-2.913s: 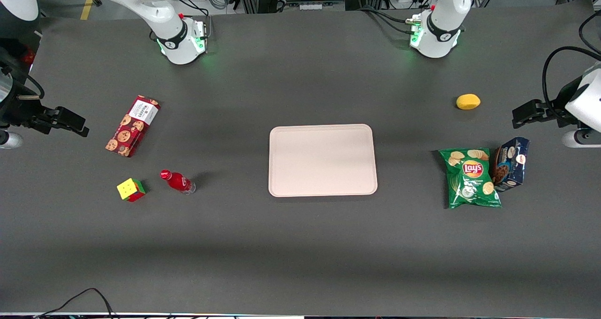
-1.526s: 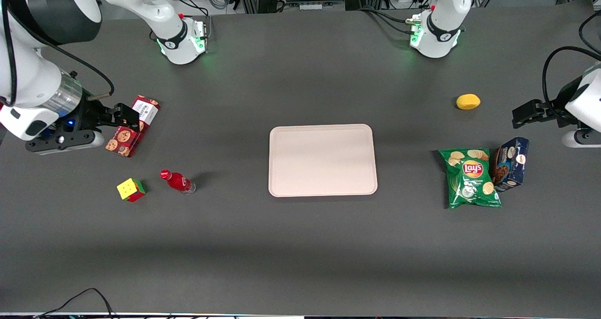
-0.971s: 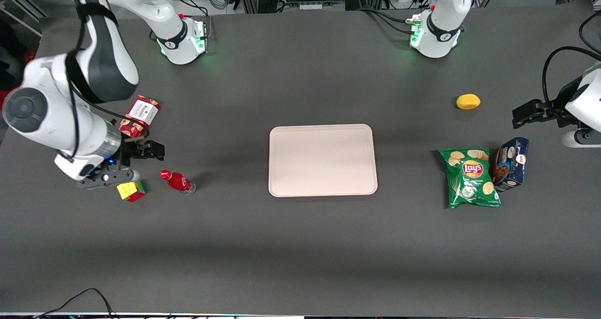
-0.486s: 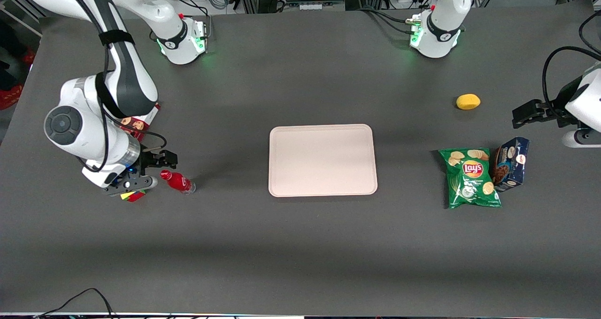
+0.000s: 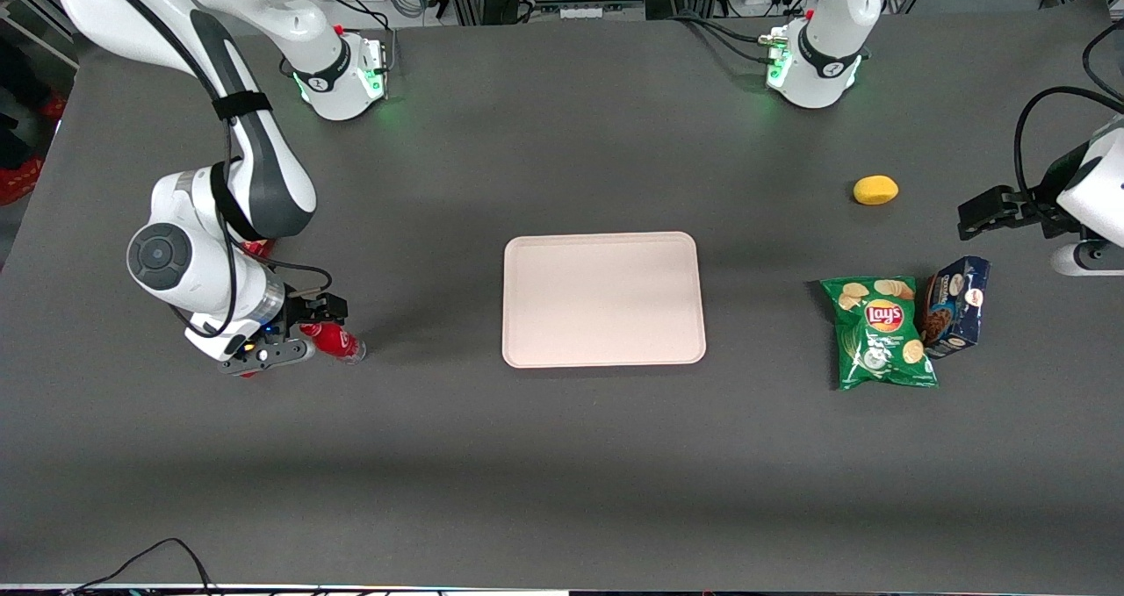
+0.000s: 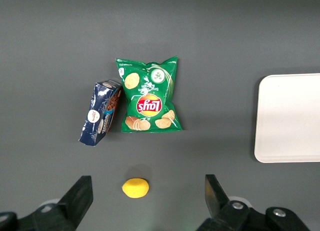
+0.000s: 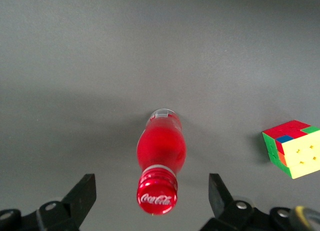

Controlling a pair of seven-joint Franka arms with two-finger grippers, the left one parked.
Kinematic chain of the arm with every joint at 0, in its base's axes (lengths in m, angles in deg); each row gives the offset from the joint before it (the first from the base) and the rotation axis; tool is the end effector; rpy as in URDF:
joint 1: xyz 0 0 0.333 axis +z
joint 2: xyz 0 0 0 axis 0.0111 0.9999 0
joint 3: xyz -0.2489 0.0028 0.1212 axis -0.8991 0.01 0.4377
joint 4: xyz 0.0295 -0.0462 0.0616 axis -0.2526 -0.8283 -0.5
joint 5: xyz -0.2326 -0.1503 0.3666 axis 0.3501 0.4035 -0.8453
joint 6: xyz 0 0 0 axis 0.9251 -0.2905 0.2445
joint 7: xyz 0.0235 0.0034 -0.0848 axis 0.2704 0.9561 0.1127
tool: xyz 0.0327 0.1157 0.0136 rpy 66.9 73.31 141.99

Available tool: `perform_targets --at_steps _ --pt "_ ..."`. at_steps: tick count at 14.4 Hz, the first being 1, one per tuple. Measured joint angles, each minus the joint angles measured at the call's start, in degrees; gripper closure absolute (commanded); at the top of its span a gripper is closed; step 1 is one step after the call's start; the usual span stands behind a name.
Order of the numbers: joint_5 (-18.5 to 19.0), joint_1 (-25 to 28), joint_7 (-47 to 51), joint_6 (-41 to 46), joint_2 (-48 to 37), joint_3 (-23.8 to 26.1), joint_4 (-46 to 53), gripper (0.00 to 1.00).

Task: Place coke bottle on tray
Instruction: 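Lower the open right gripper over the bottle's middle, then close the right gripper around the bottle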

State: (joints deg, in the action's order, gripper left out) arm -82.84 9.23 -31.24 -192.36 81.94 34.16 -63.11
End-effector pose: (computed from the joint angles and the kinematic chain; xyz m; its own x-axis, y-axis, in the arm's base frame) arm 0.6437 0.1012 0.2314 0.9807 0.1878 -0.0540 0.1883 -0.9821 0.0040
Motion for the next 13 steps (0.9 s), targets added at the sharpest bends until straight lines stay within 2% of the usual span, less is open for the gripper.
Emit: perform_targets --at_steps 13 --pt "0.01 -0.27 -2.59 -2.19 2.79 -0.03 0.00 0.00"
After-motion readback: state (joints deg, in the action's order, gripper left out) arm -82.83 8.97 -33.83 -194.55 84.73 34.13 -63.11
